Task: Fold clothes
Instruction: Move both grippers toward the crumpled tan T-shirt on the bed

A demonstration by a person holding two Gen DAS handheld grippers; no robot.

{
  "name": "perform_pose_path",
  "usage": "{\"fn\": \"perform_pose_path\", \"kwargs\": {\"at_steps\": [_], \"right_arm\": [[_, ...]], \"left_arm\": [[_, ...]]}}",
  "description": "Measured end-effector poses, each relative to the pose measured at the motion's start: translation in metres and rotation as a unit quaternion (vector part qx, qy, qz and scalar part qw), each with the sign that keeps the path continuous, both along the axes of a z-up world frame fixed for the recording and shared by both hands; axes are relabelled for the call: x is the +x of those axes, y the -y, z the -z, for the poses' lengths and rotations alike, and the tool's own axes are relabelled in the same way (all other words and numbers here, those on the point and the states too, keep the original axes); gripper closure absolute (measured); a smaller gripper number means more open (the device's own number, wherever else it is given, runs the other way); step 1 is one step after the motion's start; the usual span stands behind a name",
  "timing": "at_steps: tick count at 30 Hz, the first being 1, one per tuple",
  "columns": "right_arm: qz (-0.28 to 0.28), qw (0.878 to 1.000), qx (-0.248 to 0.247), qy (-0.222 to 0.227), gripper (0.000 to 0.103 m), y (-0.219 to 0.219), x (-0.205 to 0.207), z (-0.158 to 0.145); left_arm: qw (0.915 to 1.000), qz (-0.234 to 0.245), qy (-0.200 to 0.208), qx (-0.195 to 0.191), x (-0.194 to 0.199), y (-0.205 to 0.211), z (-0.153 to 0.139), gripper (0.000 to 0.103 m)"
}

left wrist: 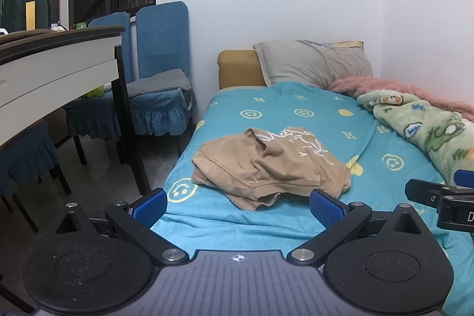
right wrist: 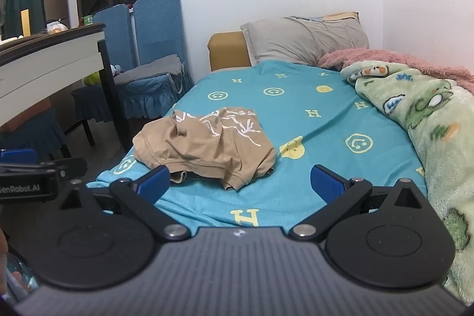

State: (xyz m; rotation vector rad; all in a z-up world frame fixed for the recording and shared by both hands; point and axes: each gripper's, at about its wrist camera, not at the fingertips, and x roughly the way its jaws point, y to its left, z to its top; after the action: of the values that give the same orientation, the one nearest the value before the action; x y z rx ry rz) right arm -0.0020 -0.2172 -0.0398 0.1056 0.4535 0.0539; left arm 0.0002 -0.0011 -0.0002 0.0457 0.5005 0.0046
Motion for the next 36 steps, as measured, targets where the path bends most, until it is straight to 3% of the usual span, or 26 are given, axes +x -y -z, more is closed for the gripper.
{"fn": "perform_pose_path", "kwargs": {"at_steps": [12,36], "right_arm": [[-0.001,1.000,-0.007,0.003,0.000,0.0002,0.0017,0.0026],[0.013,1.000,0.000,0.010,0.000,0.0026,-0.0024,0.0030]], "left_arm": [[0.9997,0.000,0.019,0.014,-0.0037,0.0062,-0.0013,0.000],[0.9997,0.012,0.013,0.018,-0.0016,0.0080,0.0031,0.000]]}}
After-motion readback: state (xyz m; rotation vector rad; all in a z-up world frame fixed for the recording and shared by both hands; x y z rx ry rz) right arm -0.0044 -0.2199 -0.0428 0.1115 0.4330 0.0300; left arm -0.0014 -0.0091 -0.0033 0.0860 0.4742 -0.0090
